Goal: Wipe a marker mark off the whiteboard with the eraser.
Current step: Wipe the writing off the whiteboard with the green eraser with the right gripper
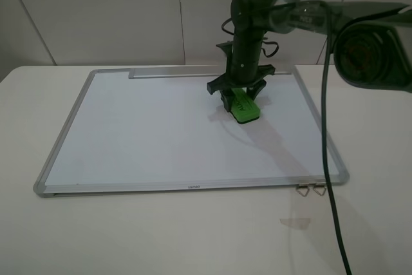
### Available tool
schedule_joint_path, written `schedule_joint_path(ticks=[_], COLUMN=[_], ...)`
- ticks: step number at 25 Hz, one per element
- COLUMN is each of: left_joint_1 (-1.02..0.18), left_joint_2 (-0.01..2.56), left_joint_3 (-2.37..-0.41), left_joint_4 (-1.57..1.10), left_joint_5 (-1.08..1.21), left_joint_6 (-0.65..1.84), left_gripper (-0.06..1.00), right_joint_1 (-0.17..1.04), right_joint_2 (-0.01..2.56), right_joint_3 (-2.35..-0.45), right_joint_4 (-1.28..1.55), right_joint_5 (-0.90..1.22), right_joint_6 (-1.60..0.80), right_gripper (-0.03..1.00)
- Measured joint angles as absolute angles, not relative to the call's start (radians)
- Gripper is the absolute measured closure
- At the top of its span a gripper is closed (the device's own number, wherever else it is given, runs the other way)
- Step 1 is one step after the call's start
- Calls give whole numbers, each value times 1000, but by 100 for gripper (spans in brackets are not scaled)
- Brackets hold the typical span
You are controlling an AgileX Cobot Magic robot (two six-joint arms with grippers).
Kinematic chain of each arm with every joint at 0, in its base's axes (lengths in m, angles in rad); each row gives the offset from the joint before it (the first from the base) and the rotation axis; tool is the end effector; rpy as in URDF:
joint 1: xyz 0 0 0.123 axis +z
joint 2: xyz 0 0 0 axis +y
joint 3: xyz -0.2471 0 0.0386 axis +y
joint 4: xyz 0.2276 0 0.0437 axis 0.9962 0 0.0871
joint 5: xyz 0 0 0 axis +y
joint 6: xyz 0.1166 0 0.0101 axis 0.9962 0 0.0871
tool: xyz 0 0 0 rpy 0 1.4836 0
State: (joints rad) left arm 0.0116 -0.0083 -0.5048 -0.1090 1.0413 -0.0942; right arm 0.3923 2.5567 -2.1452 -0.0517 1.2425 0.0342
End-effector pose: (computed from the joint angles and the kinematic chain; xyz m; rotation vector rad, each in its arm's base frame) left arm 0.0350 -0.0106 0.2598 -0.1018 2.0092 -0.1824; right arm 0.4216 0.1682 0.0594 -0.5823 3.0718 -0.0735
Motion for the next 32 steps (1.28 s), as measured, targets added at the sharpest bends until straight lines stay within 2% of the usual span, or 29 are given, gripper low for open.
schedule_joint_path(ticks=[8, 14, 17, 27, 32], left_joint_1=[12, 12, 12, 12, 12], left_joint_2=[-8, -8, -8, -8, -8], left_joint_3=[-505, -505, -505, -505, -505], left_joint_4=[-109, -109, -109, -109, -109], left_joint_5=[1041, 1041, 1041, 1041, 1041], left_joint_6=[-94, -94, -94, -94, -94], left_gripper=[16, 16, 16, 16, 16], right_joint_1=[253, 257, 315, 660, 723], right_joint_2=[2557, 2557, 2557, 2567, 2589], right_joint_3=[-2145, -2145, -2145, -2147, -2160], right_joint_4=[-59, -56, -51, -48, -48], right_joint_5=[1237, 1237, 1234, 1231, 1234], right_joint_6=[34, 38, 35, 26, 23], right_gripper=[38, 38, 38, 38, 38])
